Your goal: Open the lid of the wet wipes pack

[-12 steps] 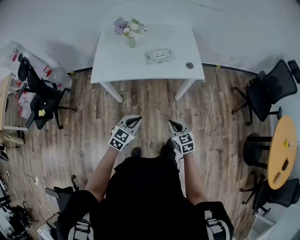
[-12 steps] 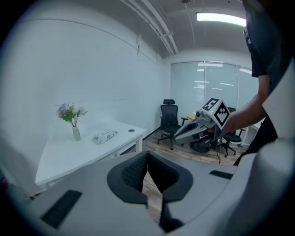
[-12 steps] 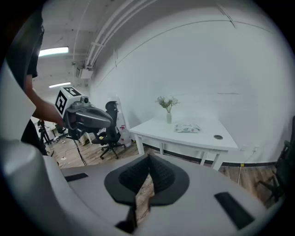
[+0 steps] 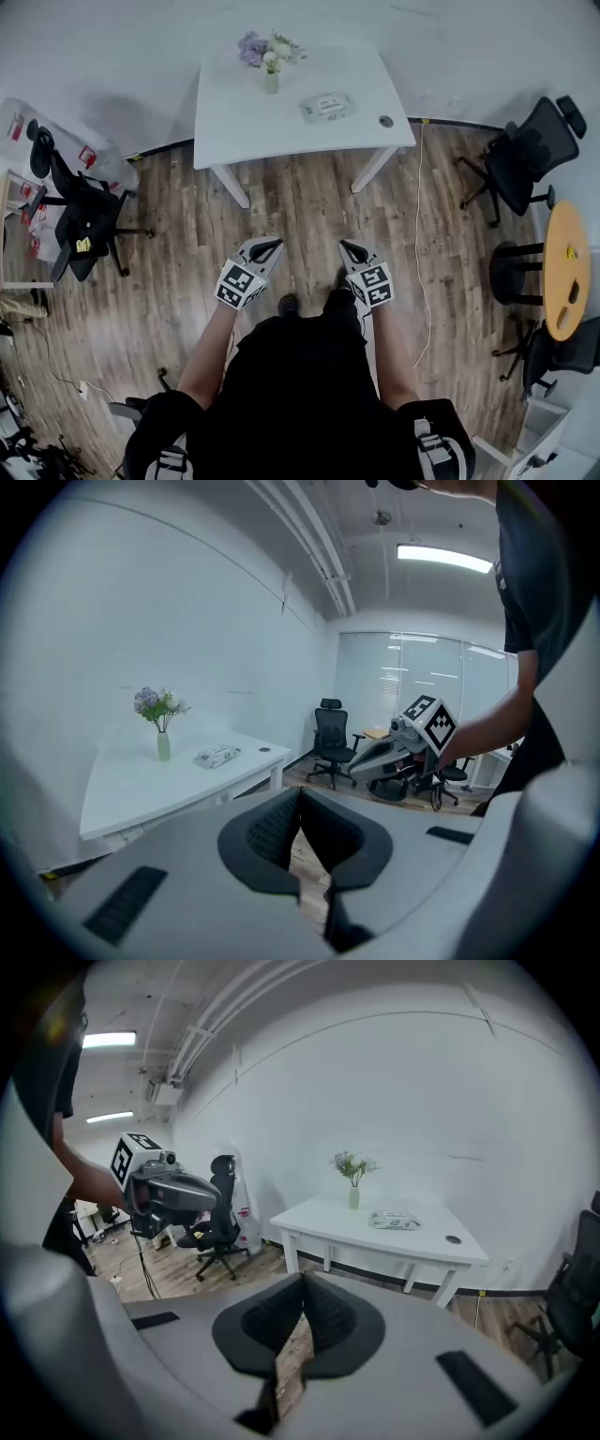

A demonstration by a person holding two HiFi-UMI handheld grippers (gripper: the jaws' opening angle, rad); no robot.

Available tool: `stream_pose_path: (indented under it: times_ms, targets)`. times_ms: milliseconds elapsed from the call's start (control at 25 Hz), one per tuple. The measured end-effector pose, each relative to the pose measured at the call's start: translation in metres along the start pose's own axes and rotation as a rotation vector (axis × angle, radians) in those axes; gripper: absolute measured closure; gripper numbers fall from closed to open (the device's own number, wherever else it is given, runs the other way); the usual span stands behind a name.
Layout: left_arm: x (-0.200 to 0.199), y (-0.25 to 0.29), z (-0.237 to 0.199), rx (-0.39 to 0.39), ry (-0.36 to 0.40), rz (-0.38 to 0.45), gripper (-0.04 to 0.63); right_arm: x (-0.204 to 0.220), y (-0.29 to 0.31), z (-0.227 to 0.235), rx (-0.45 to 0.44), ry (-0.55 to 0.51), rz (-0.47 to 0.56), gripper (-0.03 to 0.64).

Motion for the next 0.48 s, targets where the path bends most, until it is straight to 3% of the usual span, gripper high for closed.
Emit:
stream_pose_path:
  times_ms: [200,480]
  targets:
    - [0.006,-0.011,-0.012,0.011,-0.015,0.006,0.572,-0.013,-0.001,-0.017,0.041,-0.029,-0.009,0.601]
    - [0.004,-0.002,-0.004,0.045,-0.003,-0.017,0.574,-0.004,-0.010,-0.004,0.076,0.026,0.000,0.600]
Point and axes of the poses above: the fingertips, and each gripper's own axes: y forward along the fingers, z to its right, x out of its underside, the point moved 10 cm from there along -y, backward along the fingers, and after that the axes turned 4 degrees about -z, right-handed, at the moved point
